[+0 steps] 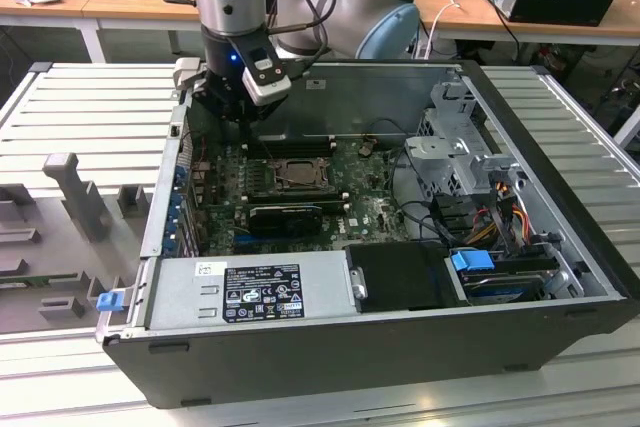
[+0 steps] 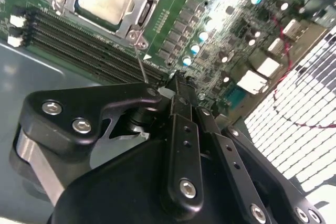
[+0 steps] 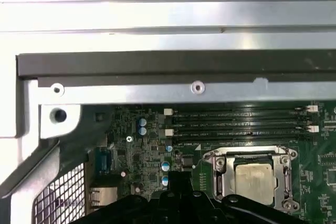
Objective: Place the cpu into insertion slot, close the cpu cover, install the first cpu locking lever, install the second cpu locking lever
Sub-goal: 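Install the first cpu locking lever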
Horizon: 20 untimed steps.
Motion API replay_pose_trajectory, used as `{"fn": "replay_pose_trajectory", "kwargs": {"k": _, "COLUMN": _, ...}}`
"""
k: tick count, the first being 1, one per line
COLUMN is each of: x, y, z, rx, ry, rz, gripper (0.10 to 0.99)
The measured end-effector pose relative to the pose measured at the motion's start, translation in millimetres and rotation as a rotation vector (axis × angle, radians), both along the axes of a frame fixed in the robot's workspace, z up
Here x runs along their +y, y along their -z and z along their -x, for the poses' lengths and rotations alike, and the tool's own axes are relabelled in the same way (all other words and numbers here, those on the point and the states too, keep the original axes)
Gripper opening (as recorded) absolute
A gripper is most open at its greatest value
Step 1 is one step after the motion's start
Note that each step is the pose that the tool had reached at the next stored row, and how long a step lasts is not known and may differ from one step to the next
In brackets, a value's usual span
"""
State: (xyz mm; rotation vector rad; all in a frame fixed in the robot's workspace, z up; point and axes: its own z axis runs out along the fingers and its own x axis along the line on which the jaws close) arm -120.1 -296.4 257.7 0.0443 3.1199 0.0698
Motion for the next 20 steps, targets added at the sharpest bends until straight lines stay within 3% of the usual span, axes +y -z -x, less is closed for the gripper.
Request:
{"fn": "replay_pose_trajectory", "kwargs": {"k": 4, "x": 6.5, "y": 1.6, "z": 0.1, "rx": -0.0001, "ry": -0.001, "rz": 0.0, "gripper": 0.106}}
{"fn": "replay_pose_trajectory", "kwargs": {"k": 9, "x": 6.8, "y": 1.9, "z": 0.0, "rx": 0.0, "ry": -0.002, "rz": 0.0, "gripper": 0.106}}
{"fn": "replay_pose_trajectory", "kwargs": {"k": 20, "x": 6.7, "y": 1.9, "z": -11.7, "rx": 0.0001, "ry": -0.003, "rz": 0.0, "gripper": 0.106}}
